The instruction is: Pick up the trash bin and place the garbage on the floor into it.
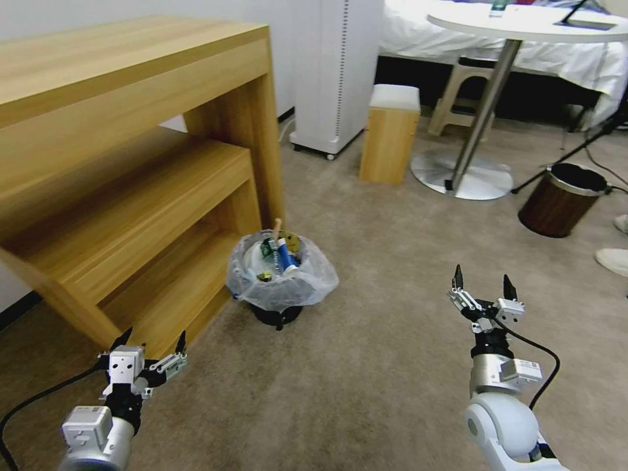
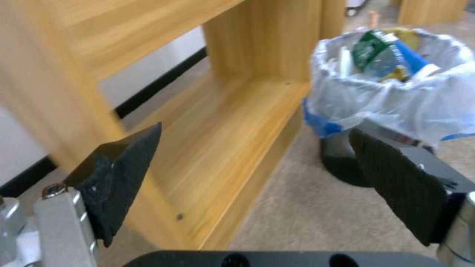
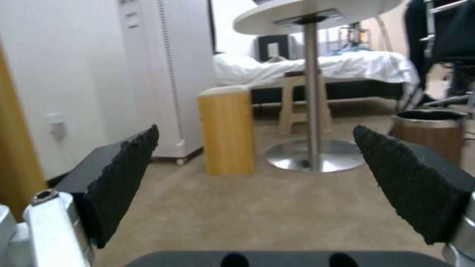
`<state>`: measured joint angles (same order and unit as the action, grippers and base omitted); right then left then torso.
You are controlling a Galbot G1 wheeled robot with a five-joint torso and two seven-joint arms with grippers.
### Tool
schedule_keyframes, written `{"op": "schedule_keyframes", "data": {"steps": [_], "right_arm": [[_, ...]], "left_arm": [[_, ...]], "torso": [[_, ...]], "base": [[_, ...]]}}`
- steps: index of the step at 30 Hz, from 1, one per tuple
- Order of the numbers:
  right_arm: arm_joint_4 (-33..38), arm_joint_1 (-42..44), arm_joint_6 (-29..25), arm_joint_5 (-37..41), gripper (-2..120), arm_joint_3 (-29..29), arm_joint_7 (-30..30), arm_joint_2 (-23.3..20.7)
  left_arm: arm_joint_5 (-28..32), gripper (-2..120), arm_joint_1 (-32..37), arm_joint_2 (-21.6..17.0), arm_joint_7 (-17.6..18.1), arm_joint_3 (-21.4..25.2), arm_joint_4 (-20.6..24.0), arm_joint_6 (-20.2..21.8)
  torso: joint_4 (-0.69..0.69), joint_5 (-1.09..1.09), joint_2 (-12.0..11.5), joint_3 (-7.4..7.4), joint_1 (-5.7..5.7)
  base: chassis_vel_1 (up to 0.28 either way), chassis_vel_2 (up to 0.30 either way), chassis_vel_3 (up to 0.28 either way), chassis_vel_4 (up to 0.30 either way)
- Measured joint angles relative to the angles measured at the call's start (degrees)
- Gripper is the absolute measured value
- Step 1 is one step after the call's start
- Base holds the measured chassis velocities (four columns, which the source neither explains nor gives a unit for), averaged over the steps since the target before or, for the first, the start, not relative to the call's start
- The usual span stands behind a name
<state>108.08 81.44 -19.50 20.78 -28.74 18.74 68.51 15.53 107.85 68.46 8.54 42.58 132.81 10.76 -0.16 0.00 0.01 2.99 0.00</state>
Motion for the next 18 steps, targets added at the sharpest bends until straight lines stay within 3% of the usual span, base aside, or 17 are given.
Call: {"op": "schedule_keyframes", "data": {"steps": [18], "right_arm": [[0.0, 0.0, 0.0, 0.0, 100, 0.0, 0.0, 0.0]], "left_arm": [[0.0, 100, 0.0, 0.0, 0.0, 0.0, 0.0, 0.0]], "torso": [[0.01, 0.0, 0.0, 0.0, 0.0]], "base": [[0.109, 0.118, 0.119, 0.124]]}}
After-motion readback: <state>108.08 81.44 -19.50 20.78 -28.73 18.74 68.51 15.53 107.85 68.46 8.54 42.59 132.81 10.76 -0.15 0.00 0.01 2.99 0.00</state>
